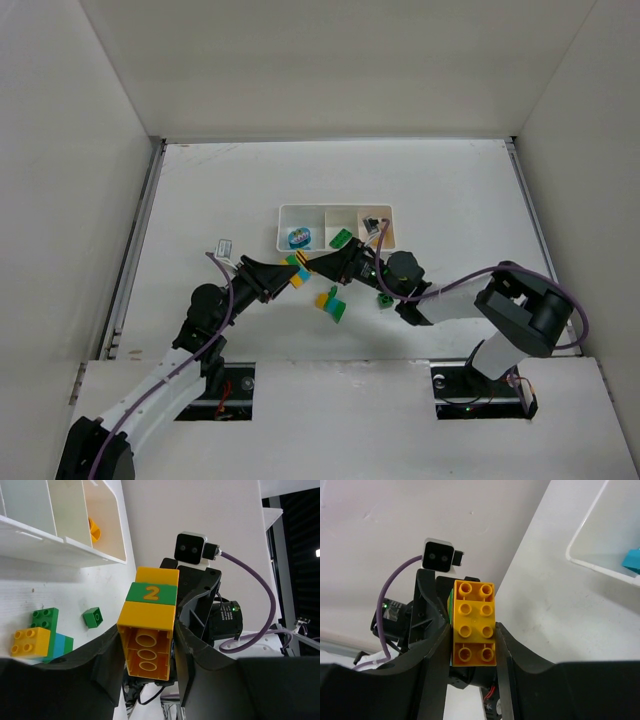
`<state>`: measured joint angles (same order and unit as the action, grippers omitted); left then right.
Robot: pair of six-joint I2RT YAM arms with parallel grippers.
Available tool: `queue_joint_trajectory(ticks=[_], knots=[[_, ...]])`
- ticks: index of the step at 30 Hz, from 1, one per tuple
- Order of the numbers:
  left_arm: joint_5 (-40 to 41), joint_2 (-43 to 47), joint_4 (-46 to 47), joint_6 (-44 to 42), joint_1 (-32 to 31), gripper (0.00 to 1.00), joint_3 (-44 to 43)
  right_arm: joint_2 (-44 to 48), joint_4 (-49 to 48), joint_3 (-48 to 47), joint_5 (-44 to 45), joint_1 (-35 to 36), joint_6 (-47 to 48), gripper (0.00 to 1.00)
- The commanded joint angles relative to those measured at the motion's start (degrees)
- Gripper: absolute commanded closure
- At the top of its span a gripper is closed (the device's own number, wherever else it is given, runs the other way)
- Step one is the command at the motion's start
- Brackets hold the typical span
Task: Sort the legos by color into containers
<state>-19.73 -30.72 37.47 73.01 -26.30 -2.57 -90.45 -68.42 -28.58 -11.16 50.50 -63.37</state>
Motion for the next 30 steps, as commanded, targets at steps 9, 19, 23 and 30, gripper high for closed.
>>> queue_joint_trajectory(ticks=[9,19,23,30], knots=[[-0.5,1.2,2.4,-2.2,-0.7,0.86,1.2,3.3,-1.6,-0.3,0.1,-0.1,0.2,0.67],[-0.9,0.3,1.1,-5.2,-1.3,0.91,1.5,14.1,8.2,1.4,-0.9,-5.8,4.0,0.67],[-1.3,-0.5,0.9,-6.0,-1.2,0.91,1.0,17.7,11.8,2.0,-0.6,-7.8,5.4,0.66],[-1.4,-3.6,-0.4,-7.9,-0.4,0.90,-4.3,25.4,32.6,-0.7,6.5,-11.9,14.1,0.66]])
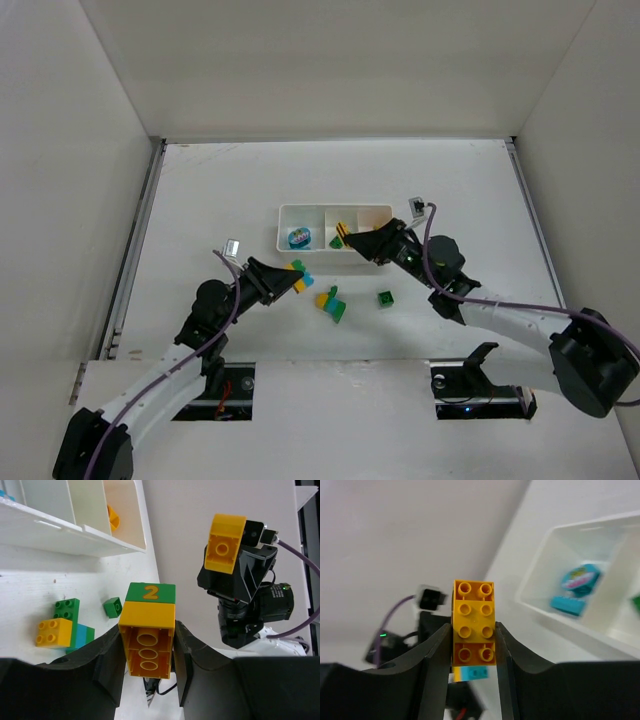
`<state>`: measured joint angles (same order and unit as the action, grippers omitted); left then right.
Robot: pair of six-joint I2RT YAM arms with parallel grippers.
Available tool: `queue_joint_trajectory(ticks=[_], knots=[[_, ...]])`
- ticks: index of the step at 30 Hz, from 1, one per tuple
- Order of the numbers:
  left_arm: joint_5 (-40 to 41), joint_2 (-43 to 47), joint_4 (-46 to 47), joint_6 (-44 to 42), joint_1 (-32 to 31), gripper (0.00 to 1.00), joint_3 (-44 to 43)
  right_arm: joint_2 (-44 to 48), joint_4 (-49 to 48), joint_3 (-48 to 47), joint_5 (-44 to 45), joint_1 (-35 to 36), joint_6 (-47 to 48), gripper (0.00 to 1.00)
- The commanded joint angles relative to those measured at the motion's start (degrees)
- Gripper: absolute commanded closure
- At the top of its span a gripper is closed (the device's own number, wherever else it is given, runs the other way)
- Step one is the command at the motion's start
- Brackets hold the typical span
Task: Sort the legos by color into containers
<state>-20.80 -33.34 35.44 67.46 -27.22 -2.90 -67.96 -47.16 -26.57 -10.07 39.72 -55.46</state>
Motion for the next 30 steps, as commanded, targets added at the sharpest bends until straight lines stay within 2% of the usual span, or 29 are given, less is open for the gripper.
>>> queue_joint_trajectory(ticks=[1,5,8,22,24,26,27,30], knots=[[-0.2,-1.5,1.0,-3.0,0.6,0.89,-5.3,4.1,17.4,-4.4,9.1,-1.4,9.5,0.66],[-0.3,-4.2,-2.5,-7.8,1.6,0.87,-10.0,5.0,32.8,-10.2,23.2,-1.0,18.0,0.65],[-1.9,-6.2,-3.2,-10.2,2.4,0.87,-12.2,3.1,37.6,-13.2,27.2,-0.7,21.0,0.65],[-5.8,-11.0,5.0,-6.1,2.9,0.85,-10.9,-8.1,39.5,-19.7,32.4,-0.8,24.3,0.64],[-6.1,-11.6,6.1,-5.5,2.8,0.85,-10.6,-8.6,39.4,-19.9,32.9,-1.2,24.3,0.57],[-6.1,-12.1,7.4,-4.9,2.5,0.85,-10.3,-8.4,39.0,-20.0,33.4,-1.4,24.3,0.39],[-6.1,-12.4,7.9,-4.4,2.5,0.85,-10.2,-8.1,38.8,-20.0,33.2,-1.4,24.4,0.34],[-6.0,-12.6,8.9,-3.3,2.3,0.85,-9.8,-5.4,38.6,-19.5,32.1,-1.1,24.5,0.24]])
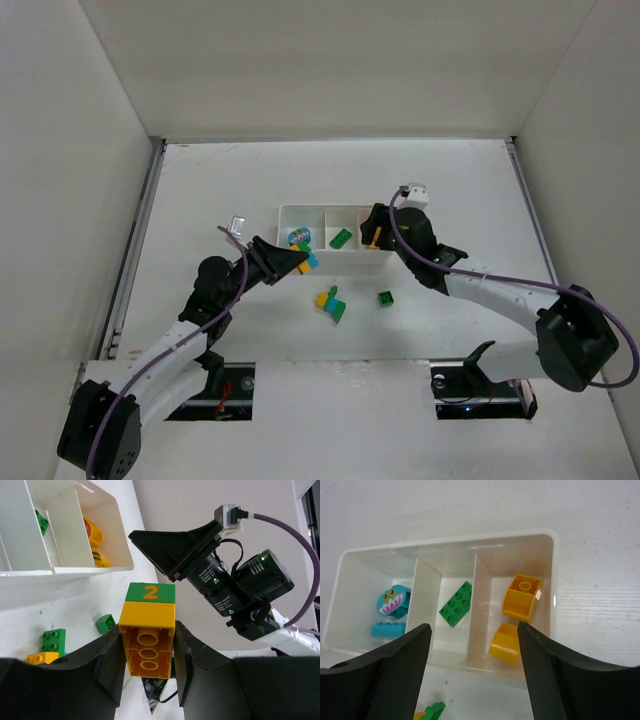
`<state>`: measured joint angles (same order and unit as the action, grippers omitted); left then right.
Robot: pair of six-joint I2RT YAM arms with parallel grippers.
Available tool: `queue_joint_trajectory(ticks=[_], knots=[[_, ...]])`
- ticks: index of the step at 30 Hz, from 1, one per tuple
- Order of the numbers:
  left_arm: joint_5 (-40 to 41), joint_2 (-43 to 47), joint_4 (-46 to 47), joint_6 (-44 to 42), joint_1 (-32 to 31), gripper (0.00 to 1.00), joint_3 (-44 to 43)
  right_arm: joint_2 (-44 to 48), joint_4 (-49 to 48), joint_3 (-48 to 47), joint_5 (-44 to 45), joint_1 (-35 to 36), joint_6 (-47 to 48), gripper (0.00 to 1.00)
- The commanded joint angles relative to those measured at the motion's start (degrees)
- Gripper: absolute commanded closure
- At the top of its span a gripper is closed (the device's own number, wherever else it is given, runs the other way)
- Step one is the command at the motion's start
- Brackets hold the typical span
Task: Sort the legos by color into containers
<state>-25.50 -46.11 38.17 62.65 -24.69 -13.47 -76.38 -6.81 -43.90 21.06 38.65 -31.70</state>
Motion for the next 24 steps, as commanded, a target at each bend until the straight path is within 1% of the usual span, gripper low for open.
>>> queue_joint_trajectory(ticks=[1,2,4,5,7,8,9,11,14,15,19,24], knots=[[-1.2,0.3,6.4,1.9,-0.2,0.85,1.0,4.2,-1.7,-1.7,0.5,0.0,0.8,0.22],[-1.1,0.5,6.5,2.2,-0.2,0.85,1.2,5.5,-1.7,-1.4,-0.2,0.1,0.8,0.22],[-1.1,1.1,6.5,2.8,-0.1,0.85,1.4,8.7,-1.7,-0.2,-3.1,1.2,0.1,0.27],[-1.1,1.4,6.5,3.1,-0.1,0.85,1.6,10.4,-2.2,0.5,-5.5,2.1,-1.0,0.32],[-0.9,1.9,6.5,3.8,0.1,0.85,2.1,13.2,-4.9,2.5,-11.6,4.0,-4.4,0.45],[-0.9,2.2,6.5,4.4,0.4,0.85,2.3,14.2,-7.5,3.7,-16.3,5.3,-5.9,0.46],[-0.9,2.3,6.6,4.9,0.5,0.84,2.6,14.6,-9.9,4.7,-20.0,6.6,-7.0,0.45],[-0.7,2.8,7.3,6.2,0.6,0.84,2.9,14.6,-15.0,6.4,-25.3,8.8,-9.4,0.38],[-0.5,3.5,8.7,8.7,0.3,0.84,3.8,13.5,-22.2,8.3,-28.9,11.6,-13.2,0.21],[-0.3,4.0,8.8,9.4,0.2,0.84,4.2,13.0,-23.9,8.7,-29.1,12.1,-13.8,0.18],[0.5,6.5,8.8,11.8,0.1,0.84,4.9,9.9,-29.5,10.1,-29.4,12.9,-16.9,0.16],[1.1,9.5,8.5,14.5,-0.1,0.84,5.9,6.0,-40.2,11.9,-31.6,13.0,-21.9,0.16]])
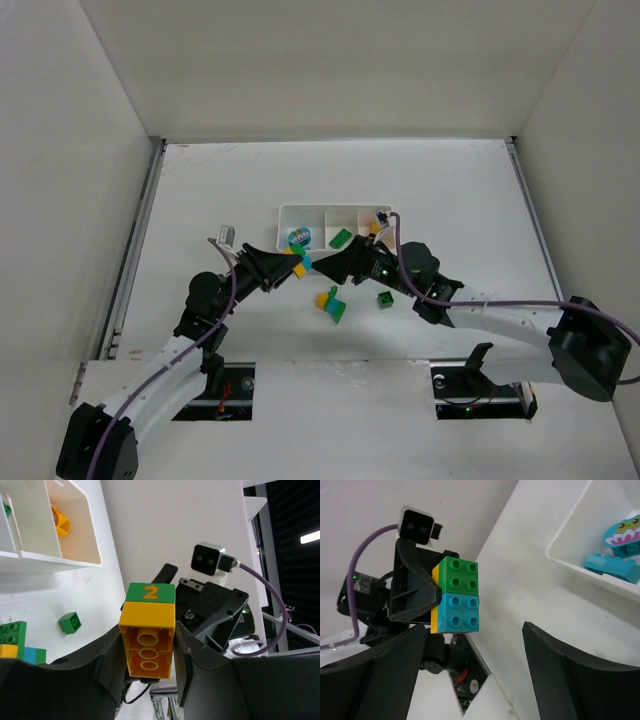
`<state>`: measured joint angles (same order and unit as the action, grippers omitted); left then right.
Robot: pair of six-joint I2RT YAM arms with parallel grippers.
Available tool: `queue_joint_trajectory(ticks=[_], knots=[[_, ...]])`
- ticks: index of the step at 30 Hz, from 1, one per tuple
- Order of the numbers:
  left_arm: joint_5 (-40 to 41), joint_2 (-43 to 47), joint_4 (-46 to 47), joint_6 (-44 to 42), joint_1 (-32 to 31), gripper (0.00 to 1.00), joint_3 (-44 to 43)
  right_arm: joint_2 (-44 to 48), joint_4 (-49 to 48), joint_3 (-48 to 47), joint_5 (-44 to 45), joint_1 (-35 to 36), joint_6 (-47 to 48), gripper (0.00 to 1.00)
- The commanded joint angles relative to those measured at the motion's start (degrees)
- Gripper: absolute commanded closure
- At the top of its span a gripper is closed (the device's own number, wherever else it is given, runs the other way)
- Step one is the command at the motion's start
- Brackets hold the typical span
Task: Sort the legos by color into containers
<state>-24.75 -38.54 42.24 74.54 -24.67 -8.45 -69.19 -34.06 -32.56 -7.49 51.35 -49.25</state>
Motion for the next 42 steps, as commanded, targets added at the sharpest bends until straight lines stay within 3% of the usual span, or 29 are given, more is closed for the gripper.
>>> queue_joint_trajectory(ticks=[1,14,22,31,42], knots=[[0.4,2.7,4.3,3.2,-0.2,0.84,1.2,-2.0,-14.8,0.7,-3.5,0.3,-5.7,0.17],[0.9,6.1,4.7,5.9,-0.2,0.84,3.3,-9.6,-27.6,2.1,-6.0,0.9,-14.6,0.27],[1.0,6.5,5.0,6.2,-0.3,0.84,3.4,-10.7,-28.0,1.4,-6.1,1.3,-14.7,0.37],[1.5,6.6,5.0,6.2,-0.4,0.84,3.4,-13.7,-29.1,1.1,-6.8,1.6,-15.7,0.37],[1.5,6.7,5.0,6.2,-0.4,0.83,3.8,-15.9,-32.9,0.7,-7.8,1.7,-17.7,0.61]])
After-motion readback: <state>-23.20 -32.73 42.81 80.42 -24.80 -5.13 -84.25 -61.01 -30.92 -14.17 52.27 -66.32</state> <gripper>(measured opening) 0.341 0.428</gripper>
